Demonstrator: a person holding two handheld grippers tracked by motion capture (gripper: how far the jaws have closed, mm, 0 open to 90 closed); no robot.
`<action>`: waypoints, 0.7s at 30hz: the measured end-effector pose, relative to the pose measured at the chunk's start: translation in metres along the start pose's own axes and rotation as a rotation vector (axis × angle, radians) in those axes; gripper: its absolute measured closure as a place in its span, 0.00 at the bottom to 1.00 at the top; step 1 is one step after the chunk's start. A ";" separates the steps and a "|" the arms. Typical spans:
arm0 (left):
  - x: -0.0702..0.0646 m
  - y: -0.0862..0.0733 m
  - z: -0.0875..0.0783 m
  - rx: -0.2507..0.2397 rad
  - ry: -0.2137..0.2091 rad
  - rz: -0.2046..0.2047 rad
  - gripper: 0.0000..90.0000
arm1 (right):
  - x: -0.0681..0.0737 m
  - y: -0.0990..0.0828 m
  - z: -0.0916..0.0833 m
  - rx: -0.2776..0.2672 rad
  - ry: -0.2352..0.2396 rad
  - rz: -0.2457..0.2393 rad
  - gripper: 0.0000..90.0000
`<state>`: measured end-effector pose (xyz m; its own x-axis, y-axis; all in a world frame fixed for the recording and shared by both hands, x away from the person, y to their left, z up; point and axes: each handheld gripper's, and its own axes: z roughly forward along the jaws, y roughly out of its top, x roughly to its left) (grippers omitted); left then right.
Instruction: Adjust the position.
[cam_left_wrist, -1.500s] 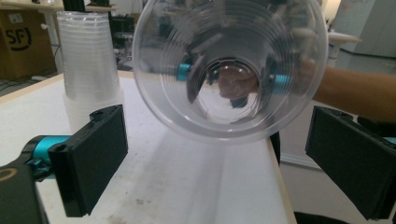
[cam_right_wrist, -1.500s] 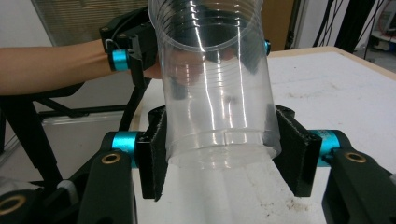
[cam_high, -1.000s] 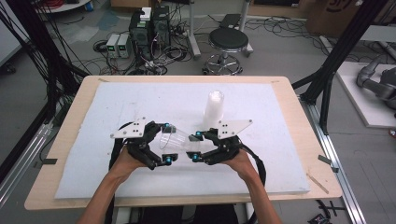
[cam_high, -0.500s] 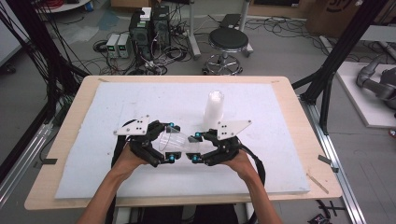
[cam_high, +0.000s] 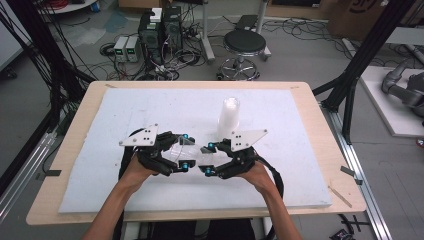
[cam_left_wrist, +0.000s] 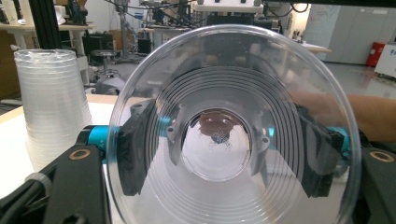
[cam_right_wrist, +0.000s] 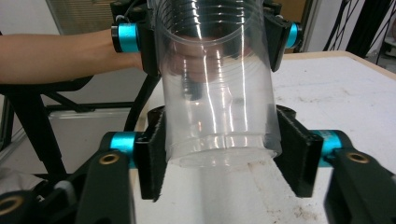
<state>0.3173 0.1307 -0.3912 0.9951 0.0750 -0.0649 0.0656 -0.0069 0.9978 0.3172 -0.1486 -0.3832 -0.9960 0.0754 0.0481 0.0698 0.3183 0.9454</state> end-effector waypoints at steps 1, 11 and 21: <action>0.000 0.000 0.000 0.002 0.004 0.001 0.35 | 0.000 0.000 0.000 0.000 0.000 0.000 0.44; 0.003 0.002 -0.003 0.097 0.053 0.018 0.35 | 0.013 -0.002 0.001 0.079 -0.124 0.007 0.18; 0.034 0.025 -0.006 0.450 0.138 0.036 0.35 | 0.013 -0.033 -0.034 0.124 -0.354 0.112 0.18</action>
<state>0.3520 0.1390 -0.3681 0.9801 0.1984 0.0024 0.0872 -0.4415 0.8930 0.2998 -0.1901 -0.4032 -0.9023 0.4309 0.0141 0.2047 0.3995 0.8936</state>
